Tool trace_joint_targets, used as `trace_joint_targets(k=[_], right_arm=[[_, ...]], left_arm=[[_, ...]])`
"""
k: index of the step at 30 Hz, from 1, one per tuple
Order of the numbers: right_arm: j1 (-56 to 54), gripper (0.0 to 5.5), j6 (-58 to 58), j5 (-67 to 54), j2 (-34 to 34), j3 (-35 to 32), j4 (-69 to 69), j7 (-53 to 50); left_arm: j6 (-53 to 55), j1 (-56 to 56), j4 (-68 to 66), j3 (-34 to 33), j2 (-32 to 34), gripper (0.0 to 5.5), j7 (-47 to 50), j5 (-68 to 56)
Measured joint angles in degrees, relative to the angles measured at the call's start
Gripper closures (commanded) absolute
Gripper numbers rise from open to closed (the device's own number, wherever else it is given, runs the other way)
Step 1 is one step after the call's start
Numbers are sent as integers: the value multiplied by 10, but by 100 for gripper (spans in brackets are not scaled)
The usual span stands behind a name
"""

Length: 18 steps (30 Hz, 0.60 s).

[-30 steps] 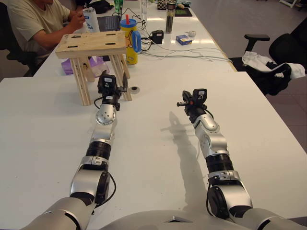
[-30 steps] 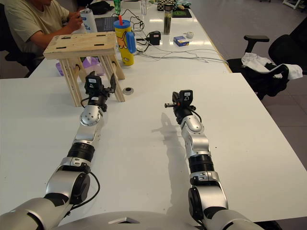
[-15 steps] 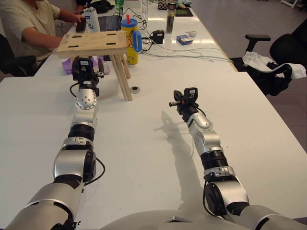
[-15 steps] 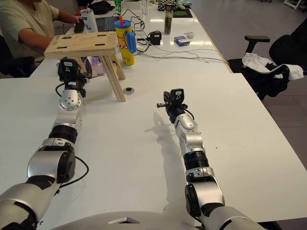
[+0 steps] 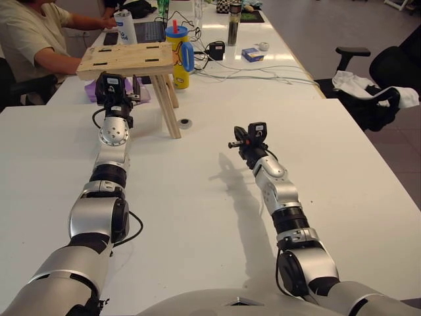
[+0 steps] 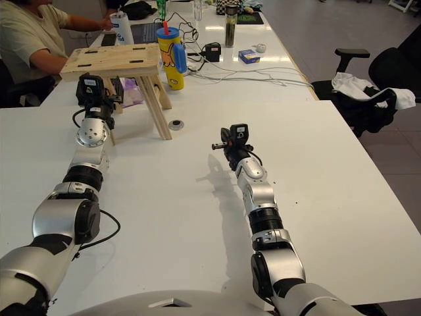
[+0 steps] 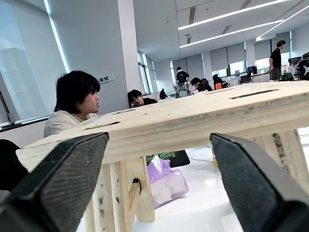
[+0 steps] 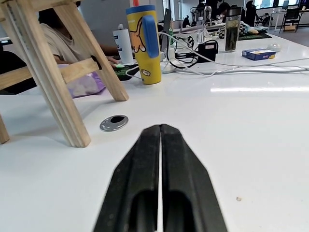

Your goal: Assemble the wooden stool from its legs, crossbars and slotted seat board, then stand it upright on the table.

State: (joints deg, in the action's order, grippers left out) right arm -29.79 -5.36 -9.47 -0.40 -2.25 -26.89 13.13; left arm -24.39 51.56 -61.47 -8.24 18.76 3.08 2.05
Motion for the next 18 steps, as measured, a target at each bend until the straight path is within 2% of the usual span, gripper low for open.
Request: trace_joint_targets(k=[5, 13, 18], right_arm=[[-2, 550, 2, 0, 0, 3, 0, 1], [-2, 550, 10, 1, -2, 4, 0, -1], [-2, 550, 13, 1, -2, 4, 0, -1]], left_arm=[[-2, -40, 31, -1, -22, 160, -5, -9], [56, -178, 214, 2, -91, 160, -9, -42], [73, -205, 259, 6, -103, 160, 7, -35]])
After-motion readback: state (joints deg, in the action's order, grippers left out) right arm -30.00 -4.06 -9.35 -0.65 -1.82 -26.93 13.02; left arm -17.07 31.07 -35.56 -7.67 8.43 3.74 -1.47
